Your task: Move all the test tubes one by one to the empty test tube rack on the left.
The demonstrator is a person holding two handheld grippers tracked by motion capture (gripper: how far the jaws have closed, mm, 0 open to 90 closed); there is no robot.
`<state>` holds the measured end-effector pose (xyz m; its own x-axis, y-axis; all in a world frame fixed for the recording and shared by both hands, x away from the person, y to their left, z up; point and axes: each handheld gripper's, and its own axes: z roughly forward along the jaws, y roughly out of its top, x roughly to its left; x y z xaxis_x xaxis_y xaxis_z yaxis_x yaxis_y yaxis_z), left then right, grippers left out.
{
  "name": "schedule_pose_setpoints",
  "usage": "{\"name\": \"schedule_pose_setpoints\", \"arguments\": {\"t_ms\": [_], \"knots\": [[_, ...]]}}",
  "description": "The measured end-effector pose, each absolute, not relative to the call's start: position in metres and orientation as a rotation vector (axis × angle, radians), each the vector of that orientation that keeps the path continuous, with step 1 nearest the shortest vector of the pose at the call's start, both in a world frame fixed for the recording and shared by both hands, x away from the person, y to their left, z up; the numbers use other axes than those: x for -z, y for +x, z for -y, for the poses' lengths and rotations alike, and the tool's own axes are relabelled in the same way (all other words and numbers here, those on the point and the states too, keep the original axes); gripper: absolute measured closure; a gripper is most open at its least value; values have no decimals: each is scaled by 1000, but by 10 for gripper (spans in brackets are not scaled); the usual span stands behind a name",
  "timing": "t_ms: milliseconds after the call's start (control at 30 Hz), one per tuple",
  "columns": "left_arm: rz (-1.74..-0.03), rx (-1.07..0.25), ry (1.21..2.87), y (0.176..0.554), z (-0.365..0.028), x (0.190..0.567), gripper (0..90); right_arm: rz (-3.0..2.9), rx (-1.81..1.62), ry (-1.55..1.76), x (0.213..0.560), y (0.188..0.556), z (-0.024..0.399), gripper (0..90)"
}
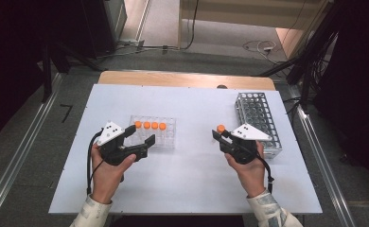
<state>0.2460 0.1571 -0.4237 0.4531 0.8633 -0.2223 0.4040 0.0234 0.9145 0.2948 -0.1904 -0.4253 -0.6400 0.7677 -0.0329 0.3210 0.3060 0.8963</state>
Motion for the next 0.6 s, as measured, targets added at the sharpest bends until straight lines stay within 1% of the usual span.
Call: {"name": "schedule_pose_setpoints", "arguments": {"t_ms": [267, 600], "knots": [[-1120, -501, 1589, 244, -152, 422, 191, -2189, -1303, 906, 431, 284, 166, 714], [-1086, -486, 1605, 240, -142, 420, 191, -2251, -1328, 847, 434, 276, 145, 715]]}}
